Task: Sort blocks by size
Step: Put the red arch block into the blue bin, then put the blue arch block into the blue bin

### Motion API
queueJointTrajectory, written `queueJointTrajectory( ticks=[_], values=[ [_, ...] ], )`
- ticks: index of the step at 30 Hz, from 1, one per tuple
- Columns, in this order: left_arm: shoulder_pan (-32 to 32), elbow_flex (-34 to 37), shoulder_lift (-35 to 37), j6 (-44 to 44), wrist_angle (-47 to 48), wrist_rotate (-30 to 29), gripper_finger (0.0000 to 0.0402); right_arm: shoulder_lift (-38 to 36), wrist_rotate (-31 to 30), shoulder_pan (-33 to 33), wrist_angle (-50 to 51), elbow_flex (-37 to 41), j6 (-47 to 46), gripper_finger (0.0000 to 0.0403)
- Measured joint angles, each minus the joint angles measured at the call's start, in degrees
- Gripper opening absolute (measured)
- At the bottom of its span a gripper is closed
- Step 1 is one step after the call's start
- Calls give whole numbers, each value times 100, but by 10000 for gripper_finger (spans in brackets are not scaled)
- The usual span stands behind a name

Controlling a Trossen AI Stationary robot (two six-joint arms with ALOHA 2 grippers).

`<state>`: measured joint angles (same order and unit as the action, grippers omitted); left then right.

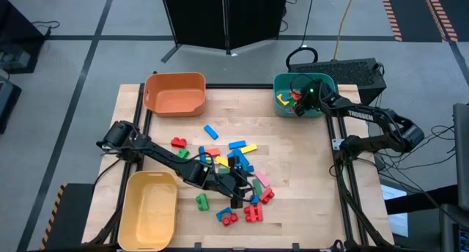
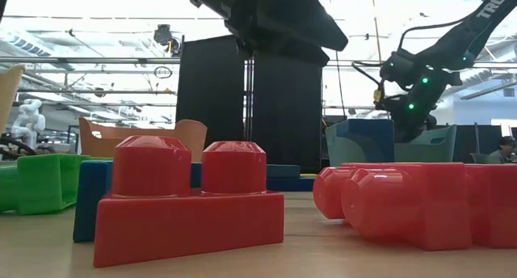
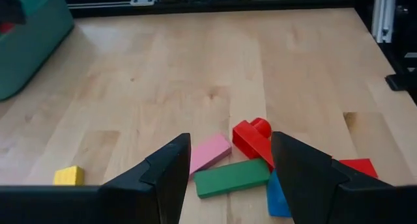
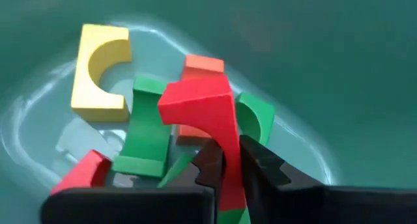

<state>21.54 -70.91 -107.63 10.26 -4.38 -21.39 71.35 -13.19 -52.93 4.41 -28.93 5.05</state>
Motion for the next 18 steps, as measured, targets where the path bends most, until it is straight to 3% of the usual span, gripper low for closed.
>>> queueJointTrajectory(
  ticks=[6, 14, 18],
  values=[
    [27, 0, 0, 121, 82, 42, 212, -2, 8, 0, -54, 0, -100, 65],
    [39, -2, 0, 107, 287, 565, 212, -31, 9, 7, -215, 0, -133, 86],
    [42, 7, -66, 104, 437, 575, 212, -255, 364, 172, -424, 0, -162, 90]
  ],
)
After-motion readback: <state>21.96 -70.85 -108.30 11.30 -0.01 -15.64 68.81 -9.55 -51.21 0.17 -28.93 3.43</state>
